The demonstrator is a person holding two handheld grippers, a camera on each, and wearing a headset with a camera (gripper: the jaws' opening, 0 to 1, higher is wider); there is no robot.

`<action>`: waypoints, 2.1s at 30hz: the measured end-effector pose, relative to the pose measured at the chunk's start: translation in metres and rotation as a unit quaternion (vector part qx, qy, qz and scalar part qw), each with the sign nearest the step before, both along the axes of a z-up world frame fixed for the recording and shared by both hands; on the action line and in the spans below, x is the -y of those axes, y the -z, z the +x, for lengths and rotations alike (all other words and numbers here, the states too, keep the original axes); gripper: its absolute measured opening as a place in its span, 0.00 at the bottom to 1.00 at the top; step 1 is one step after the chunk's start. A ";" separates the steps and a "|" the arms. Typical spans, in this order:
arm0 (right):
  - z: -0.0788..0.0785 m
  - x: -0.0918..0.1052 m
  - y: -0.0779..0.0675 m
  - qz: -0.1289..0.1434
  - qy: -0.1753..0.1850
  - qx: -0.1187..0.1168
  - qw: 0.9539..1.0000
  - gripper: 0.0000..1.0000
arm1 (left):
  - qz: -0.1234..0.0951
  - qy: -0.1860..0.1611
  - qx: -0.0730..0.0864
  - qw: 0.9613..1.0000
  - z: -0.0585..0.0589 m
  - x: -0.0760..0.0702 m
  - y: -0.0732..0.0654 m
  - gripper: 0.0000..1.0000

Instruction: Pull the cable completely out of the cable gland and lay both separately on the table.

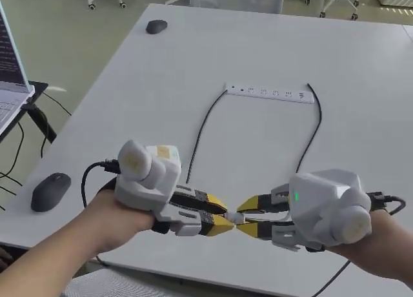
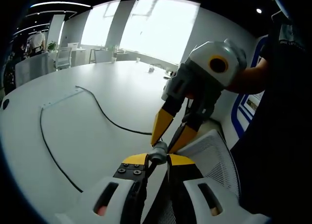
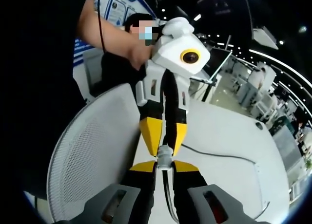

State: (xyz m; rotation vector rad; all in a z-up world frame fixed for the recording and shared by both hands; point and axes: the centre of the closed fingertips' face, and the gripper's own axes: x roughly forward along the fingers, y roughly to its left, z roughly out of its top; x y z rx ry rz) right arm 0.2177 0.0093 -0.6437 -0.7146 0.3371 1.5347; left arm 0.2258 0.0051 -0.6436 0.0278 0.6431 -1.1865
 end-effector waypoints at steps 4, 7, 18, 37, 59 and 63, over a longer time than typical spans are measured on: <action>0.002 -0.001 -0.002 0.005 0.017 -0.009 1.000 0.08 | 0.002 0.000 0.005 1.000 0.000 -0.001 -0.003 0.16; 0.001 -0.003 -0.002 0.011 0.030 -0.018 0.999 0.12 | 0.001 -0.001 0.009 1.000 -0.001 -0.002 -0.004 0.16; 0.010 0.016 -0.014 0.040 0.116 -0.048 0.991 0.22 | 0.007 -0.002 0.024 1.000 0.001 -0.001 -0.001 0.16; 0.024 0.023 0.009 0.003 0.195 0.014 0.981 0.10 | 0.015 -0.015 0.030 0.999 0.008 0.002 -0.002 0.16; 0.021 0.019 0.013 -0.014 0.188 0.038 0.981 0.00 | 0.022 -0.013 0.037 0.999 0.009 0.006 -0.001 0.16; 0.020 0.019 0.015 -0.015 0.188 0.038 0.981 0.00 | 0.025 -0.010 0.043 0.999 0.007 0.007 0.000 0.16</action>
